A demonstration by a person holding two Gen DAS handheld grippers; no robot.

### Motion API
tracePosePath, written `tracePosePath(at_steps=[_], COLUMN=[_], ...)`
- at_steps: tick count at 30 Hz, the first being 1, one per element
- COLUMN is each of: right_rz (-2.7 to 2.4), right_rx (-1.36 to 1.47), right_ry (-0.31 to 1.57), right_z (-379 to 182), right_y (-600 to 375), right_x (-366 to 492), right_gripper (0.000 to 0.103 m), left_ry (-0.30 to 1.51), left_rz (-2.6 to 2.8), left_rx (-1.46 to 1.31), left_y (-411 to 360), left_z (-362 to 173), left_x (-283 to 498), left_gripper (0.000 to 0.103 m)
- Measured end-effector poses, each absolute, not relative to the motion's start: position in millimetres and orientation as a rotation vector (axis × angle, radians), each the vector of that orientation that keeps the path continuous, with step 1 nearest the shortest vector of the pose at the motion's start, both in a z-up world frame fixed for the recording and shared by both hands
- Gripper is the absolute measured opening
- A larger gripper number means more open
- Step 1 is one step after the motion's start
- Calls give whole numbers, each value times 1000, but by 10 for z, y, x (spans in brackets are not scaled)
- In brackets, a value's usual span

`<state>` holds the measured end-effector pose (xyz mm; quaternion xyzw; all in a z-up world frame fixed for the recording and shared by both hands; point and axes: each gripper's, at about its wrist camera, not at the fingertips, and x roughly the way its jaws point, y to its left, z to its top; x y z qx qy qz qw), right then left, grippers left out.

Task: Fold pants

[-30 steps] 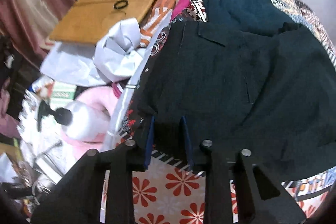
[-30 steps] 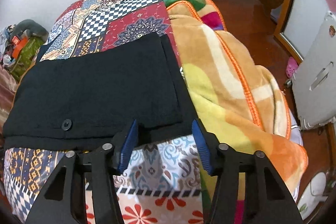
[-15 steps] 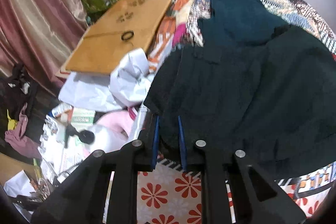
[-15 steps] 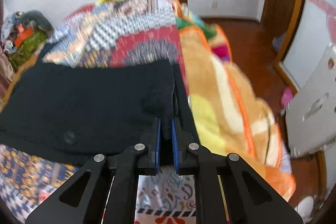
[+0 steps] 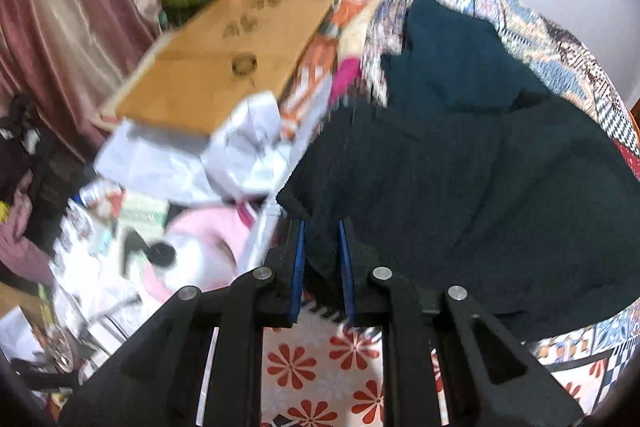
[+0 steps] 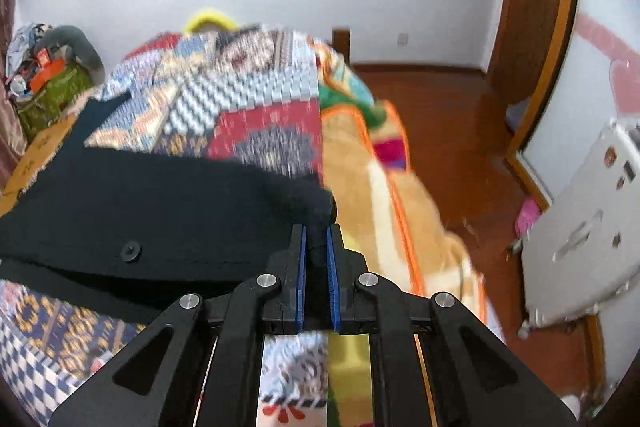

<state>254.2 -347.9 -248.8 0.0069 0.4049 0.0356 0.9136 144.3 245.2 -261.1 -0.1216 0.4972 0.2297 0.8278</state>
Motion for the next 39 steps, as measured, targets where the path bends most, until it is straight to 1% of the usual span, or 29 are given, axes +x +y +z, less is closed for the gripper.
tracePosePath(at_steps=[3, 5, 6, 7, 8, 9, 10, 12, 15, 16, 19, 20, 23, 26, 32, 36, 37, 38, 39], right_rz=[80, 93, 93, 95, 95, 86, 80, 79, 137, 157, 274, 319, 463, 591, 762, 813, 819, 826, 839], right_rx=[45, 60, 58, 47, 25, -11, -34, -56, -37, -34, -50, -66, -146, -192, -222, -258, -267, -282, -294], right_ry=[929, 1012, 1055, 1064, 1056, 1056, 1058, 1030, 954, 933, 853, 834, 791, 791, 856, 908, 908, 901, 892], right_z=[-2790, -3002, -3108, -3123, -3097, -3050, -3009, -2842, -2487, -2414, -2126, -2067, -1960, -2015, -2379, -2583, -2591, -2603, -2614], right_y=[-3516, -3504, -3488, -3463, -3432, -3404, -3389, -3366, -3250, -3201, -2873, -2746, -2203, -1829, -1154, -938, -930, -886, -847], right_x=[2591, 2642, 2660, 2659, 2642, 2636, 2640, 2621, 2575, 2554, 2474, 2433, 2360, 2279, 2321, 2396, 2389, 2380, 2399], right_gripper=[9, 14, 14, 18, 23, 25, 29, 29, 35, 38, 48, 52, 54, 54, 54, 54, 54, 54, 54], left_ry=[1139, 1169, 1159, 1160, 1161, 1160, 1156, 1144, 1070, 1052, 974, 962, 964, 1017, 1061, 1010, 1002, 1001, 1001], left_rz=[458, 449, 452, 461, 467, 469, 467, 460, 402, 383, 290, 256, 135, 33, -8, -2, -7, -13, -24], left_rx=[-280, -239, -202, -168, -151, -139, -133, -132, -143, -142, -99, -87, -42, 26, 166, 253, 250, 232, 197], left_y=[2441, 2375, 2338, 2316, 2313, 2315, 2317, 2324, 2212, 2166, 1830, 1732, 1373, 1020, 576, 489, 489, 505, 520], left_z=[-2943, -3078, -3059, -3026, -2993, -2957, -2894, -2770, -2433, -2354, -2055, -2007, -1945, -2026, -2312, -2321, -2312, -2306, -2296], left_x=[1460, 1472, 1469, 1466, 1462, 1454, 1443, 1425, 1428, 1442, 1540, 1576, 1701, 1799, 1880, 1907, 1942, 1970, 1997], left_gripper=[20, 25, 28, 35, 41, 42, 43, 43, 44, 47, 64, 66, 67, 67, 67, 66, 64, 56, 51])
